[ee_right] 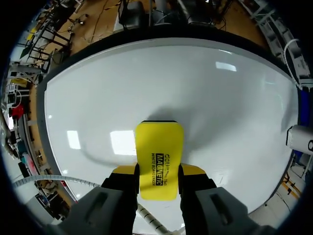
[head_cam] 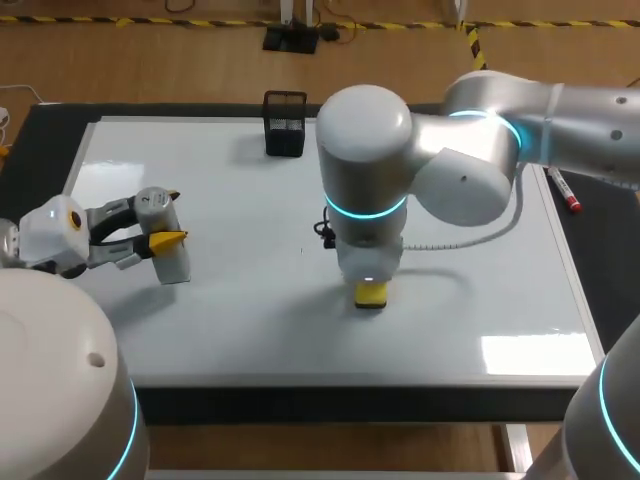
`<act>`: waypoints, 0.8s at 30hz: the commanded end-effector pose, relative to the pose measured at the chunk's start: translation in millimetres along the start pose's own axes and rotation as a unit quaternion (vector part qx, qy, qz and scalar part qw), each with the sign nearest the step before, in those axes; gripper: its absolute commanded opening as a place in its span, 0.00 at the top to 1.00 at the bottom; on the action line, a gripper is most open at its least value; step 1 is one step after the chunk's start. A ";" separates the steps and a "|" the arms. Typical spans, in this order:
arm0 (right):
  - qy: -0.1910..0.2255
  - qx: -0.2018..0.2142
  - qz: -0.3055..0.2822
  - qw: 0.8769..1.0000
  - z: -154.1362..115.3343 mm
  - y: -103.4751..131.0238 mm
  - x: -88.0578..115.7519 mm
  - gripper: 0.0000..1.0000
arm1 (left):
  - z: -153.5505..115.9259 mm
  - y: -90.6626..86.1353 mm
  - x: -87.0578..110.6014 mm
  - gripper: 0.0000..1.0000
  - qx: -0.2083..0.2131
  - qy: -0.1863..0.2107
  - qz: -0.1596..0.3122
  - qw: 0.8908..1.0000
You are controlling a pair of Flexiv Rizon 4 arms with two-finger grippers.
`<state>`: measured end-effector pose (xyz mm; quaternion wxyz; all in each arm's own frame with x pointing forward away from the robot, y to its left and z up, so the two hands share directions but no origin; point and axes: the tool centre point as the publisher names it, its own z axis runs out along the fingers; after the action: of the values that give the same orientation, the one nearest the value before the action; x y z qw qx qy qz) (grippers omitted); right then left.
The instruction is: Pick up the inspection probe, press it on each red-marked spot on the whiteboard one by one, put down the probe, pick up the eraser, and wipe off all the red marks.
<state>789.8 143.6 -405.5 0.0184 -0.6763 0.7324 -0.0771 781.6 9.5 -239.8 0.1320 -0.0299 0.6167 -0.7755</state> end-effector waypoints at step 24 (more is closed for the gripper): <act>-0.023 -0.004 -0.014 1.000 -24.7 -27.4 12.6 1.00 | 0.2 -1.3 0.4 1.00 0.000 -0.001 0.000 1.000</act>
<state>812.7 132.7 -377.3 0.0310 -0.6874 0.7233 -0.0579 781.6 9.5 -239.8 0.1320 -0.0299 0.6167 -0.7755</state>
